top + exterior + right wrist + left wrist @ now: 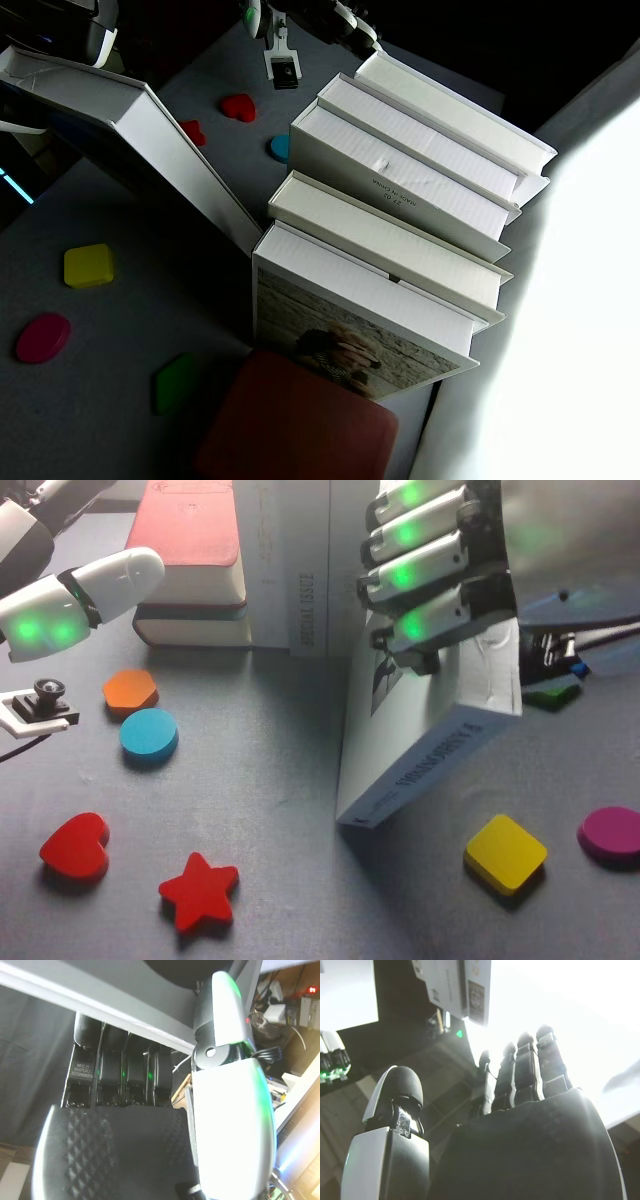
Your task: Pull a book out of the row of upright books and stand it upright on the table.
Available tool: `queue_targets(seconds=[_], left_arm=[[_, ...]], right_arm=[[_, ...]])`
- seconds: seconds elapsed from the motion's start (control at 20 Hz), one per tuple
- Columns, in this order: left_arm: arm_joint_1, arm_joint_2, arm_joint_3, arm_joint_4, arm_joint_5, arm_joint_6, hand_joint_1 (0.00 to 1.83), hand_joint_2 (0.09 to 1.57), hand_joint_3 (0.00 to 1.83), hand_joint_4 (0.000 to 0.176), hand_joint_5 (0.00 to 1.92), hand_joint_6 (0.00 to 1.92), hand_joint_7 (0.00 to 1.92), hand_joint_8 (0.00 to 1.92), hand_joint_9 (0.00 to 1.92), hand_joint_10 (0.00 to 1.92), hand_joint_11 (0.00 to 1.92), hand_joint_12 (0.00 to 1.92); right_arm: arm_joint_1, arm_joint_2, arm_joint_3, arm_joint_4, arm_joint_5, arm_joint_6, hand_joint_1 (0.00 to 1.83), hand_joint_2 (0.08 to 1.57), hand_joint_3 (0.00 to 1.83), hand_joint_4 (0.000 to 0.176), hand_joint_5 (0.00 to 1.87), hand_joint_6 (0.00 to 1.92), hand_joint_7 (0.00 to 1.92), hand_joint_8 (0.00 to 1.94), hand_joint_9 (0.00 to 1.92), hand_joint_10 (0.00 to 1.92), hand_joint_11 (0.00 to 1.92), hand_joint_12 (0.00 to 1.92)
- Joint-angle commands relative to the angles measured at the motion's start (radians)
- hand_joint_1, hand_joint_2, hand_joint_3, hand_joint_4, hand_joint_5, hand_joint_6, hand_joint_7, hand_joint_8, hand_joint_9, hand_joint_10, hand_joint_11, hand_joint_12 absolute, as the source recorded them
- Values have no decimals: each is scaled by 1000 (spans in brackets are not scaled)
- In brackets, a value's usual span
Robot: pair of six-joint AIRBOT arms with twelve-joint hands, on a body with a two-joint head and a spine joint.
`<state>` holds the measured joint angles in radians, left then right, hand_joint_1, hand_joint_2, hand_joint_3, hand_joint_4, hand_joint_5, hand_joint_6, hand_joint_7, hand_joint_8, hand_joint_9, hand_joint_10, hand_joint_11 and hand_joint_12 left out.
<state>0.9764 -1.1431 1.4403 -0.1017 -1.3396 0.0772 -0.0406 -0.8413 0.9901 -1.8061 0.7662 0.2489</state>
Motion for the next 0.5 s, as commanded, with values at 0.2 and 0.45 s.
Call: queue_targets(seconds=[0.2, 0.45], left_arm=[[-9, -5, 9, -31, -123, -7, 362, 1320, 2, 86, 43, 1, 0, 0, 0, 0, 0, 0], [-20, -18, 23, -29, -116, -6, 271, 1332, 3, 130, 0, 0, 0, 0, 0, 0, 0, 0]], right_arm=[[18, -132, 128, 4, -51, 134, 1166, 1296, 0, 0, 842, 1179, 440, 1742, 392, 1902, 396, 1921], [23, -212, 213, -26, -50, 208, 1166, 1296, 0, 0, 842, 1179, 440, 1742, 392, 1902, 396, 1921]])
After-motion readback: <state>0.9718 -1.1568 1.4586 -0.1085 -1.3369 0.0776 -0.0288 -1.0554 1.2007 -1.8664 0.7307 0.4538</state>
